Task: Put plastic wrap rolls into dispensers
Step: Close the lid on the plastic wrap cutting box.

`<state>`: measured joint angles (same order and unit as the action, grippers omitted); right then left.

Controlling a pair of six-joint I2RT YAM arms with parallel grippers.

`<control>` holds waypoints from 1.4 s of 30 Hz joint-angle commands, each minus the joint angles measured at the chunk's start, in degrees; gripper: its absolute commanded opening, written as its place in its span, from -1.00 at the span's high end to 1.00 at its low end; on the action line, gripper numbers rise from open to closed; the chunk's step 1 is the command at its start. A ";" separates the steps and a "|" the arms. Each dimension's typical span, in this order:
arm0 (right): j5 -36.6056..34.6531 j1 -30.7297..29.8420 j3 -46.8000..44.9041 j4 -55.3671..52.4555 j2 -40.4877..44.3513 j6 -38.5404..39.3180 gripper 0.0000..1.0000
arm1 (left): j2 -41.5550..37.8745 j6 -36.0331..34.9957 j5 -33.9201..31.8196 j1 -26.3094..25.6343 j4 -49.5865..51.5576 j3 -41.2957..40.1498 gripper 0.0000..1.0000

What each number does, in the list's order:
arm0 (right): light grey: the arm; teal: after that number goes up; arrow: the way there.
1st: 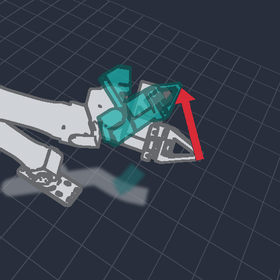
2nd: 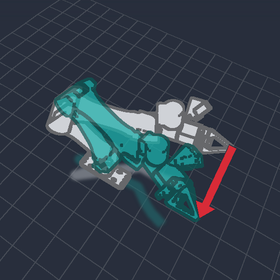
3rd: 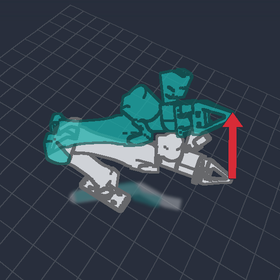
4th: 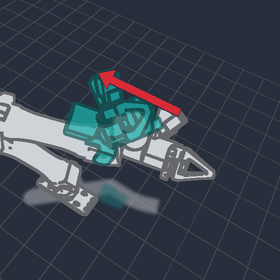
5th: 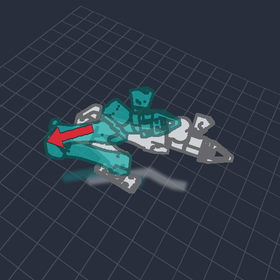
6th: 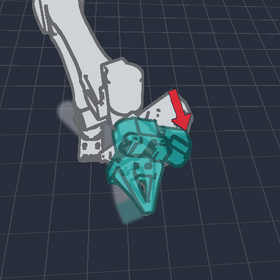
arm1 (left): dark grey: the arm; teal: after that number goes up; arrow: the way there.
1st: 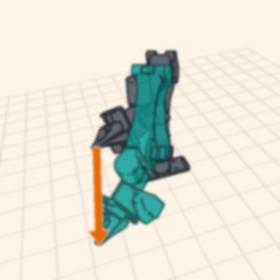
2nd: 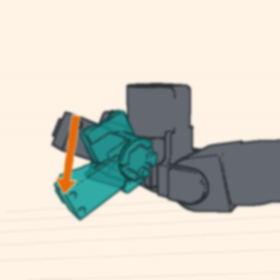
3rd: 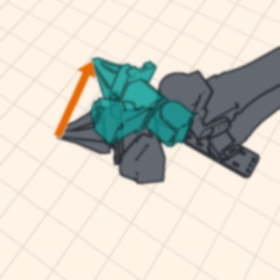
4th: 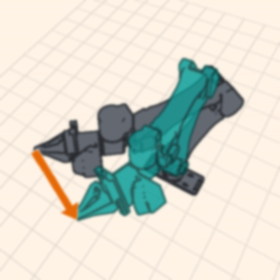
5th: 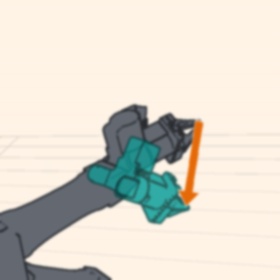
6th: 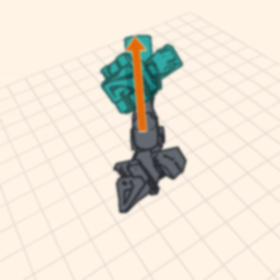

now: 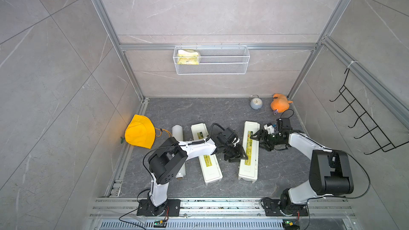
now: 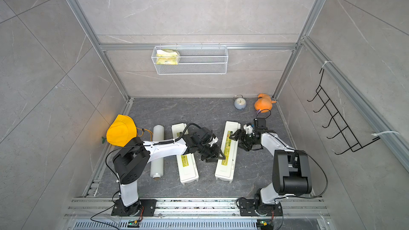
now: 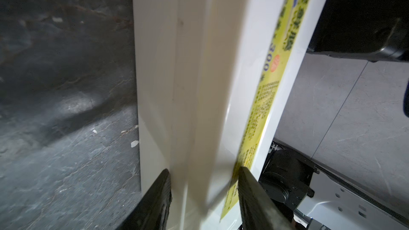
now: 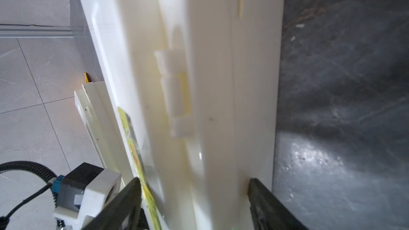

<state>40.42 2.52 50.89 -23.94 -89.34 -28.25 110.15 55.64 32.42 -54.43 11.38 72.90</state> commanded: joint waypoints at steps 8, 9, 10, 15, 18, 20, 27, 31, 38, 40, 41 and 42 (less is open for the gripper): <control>4.89 0.51 7.73 5.76 -6.60 2.87 -0.46 | 11.74 -9.16 -1.15 6.50 14.05 9.27 -0.08; 5.23 0.55 8.33 5.97 -7.36 2.85 -0.43 | 12.96 -9.76 -0.89 7.21 14.43 11.01 -0.09; 5.62 0.63 8.91 6.24 -8.27 2.72 -0.38 | 14.14 -10.40 -0.58 7.78 14.66 13.12 -0.11; 7.36 0.57 11.52 8.38 -11.38 1.04 -0.34 | 20.45 -13.02 -0.41 8.78 18.68 25.71 -0.15; 7.93 0.57 13.25 9.13 -12.67 0.18 -0.34 | 25.56 -14.19 -0.52 9.07 21.88 32.01 -0.15; 8.18 0.60 14.58 9.27 -13.65 0.02 -0.34 | 27.08 -13.83 -0.58 9.66 21.68 33.53 -0.15; 8.78 0.64 18.18 10.79 -17.20 -1.38 -0.34 | 29.86 -15.04 -2.19 10.99 25.10 37.83 -0.15; 9.17 0.57 18.95 12.38 -18.16 -2.18 -0.34 | 30.63 -15.02 -2.18 10.67 25.18 37.58 -0.15; 10.31 0.44 19.37 17.20 -19.08 -4.81 -0.34 | 32.04 -15.02 -3.29 10.30 25.40 37.52 -0.15; 10.15 0.40 18.90 19.23 -19.10 -5.78 -0.35 | 32.55 -14.94 -3.38 10.29 25.46 37.54 -0.14; 10.46 0.34 18.97 19.84 -19.33 -6.24 -0.35 | 32.75 -14.81 -3.57 10.29 25.50 37.49 -0.14; 10.76 0.20 18.98 20.34 -19.50 -6.77 -0.35 | 32.83 -14.68 -3.76 10.31 25.49 37.38 -0.14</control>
<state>45.63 4.54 68.62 -9.93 -107.77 -32.80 136.03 41.76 39.09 -43.16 28.80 112.84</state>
